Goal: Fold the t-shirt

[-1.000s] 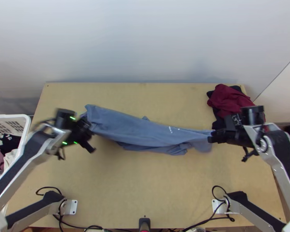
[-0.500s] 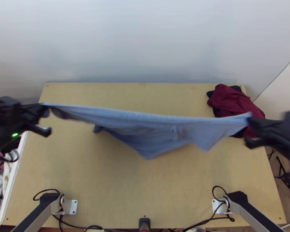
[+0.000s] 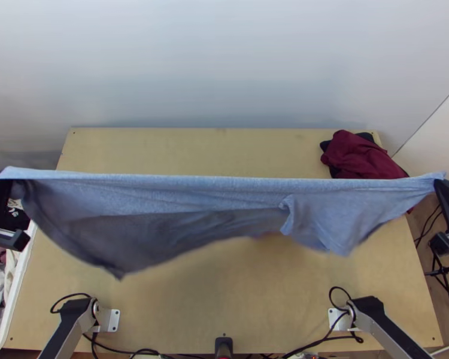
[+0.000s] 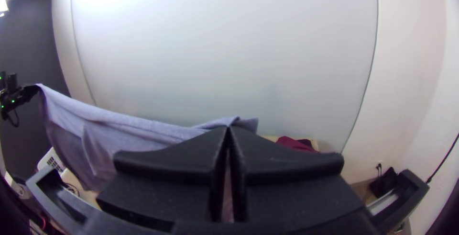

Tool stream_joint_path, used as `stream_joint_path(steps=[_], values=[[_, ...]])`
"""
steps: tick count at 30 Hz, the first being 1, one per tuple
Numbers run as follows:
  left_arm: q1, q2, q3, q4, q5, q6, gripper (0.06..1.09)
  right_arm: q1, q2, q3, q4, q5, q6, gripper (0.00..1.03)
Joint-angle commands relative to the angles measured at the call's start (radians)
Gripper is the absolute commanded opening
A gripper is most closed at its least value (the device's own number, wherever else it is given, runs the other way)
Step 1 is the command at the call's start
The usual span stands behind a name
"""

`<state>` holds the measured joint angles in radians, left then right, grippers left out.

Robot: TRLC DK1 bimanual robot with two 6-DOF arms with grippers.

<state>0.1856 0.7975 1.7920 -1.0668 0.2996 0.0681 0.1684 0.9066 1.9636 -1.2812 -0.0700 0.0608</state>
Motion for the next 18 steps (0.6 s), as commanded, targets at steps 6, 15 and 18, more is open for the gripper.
stream_joint_path(steps=[6,15,18], values=[[0.072,-0.058,-0.276,0.265,-0.128,-0.031,0.10,-0.162,-0.006,-0.126,0.175,0.068,0.085,0.03],[0.028,-0.124,-0.447,0.327,-0.139,-0.048,0.10,-0.156,-0.015,-0.200,0.177,0.068,0.129,0.03],[0.026,-0.139,-0.491,0.346,-0.142,-0.048,0.10,-0.156,-0.026,-0.215,0.174,0.070,0.117,0.03]])
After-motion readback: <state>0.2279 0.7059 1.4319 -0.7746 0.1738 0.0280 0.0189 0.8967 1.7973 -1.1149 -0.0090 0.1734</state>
